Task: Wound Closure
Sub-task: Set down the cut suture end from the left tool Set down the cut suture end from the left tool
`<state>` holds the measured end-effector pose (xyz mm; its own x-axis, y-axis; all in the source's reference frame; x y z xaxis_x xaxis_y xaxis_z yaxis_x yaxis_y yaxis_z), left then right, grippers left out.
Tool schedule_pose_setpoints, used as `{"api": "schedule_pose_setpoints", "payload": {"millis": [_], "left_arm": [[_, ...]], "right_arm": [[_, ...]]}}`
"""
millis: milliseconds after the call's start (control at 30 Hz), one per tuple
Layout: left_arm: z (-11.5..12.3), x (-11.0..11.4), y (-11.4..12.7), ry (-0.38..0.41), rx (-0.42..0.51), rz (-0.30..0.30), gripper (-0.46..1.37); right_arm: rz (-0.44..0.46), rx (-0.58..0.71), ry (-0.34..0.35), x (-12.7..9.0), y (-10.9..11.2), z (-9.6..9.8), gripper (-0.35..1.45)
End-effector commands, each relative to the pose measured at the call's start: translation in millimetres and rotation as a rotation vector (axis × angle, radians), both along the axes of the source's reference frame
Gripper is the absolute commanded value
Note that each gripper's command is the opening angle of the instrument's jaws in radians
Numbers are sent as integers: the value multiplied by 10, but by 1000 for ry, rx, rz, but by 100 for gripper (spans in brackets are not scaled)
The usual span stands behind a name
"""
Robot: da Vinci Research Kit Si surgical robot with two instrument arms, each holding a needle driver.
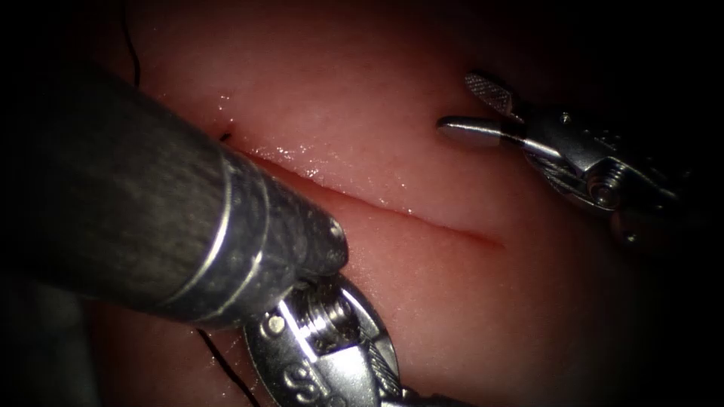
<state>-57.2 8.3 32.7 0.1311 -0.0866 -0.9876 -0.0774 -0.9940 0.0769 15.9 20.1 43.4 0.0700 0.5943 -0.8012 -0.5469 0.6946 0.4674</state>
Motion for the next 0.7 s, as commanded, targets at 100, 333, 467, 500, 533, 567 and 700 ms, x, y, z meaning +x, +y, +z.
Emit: {"api": "schedule_pose_setpoints", "payload": {"millis": [100,333,467,500,533,567,700], "left_arm": [[28,1,-13,16,14,10,-35],[99,14,-30,78,109,-29,-35],[135,24,-34,121,183,-74,-35],[139,26,-34,133,193,-80,-35],[146,29,-34,157,213,-90,-35],[150,31,-34,182,234,-92,-35],[156,39,-35,314,318,-65,-33]], "right_arm": [[0,1,1,0,0,0,105],[-1,1,1,0,-2,-2,105],[0,2,0,0,-3,-3,105],[0,1,0,1,-3,-4,105],[0,2,0,1,-3,-4,105],[1,2,0,1,-3,-4,105],[1,1,0,2,-4,-5,105]]}}
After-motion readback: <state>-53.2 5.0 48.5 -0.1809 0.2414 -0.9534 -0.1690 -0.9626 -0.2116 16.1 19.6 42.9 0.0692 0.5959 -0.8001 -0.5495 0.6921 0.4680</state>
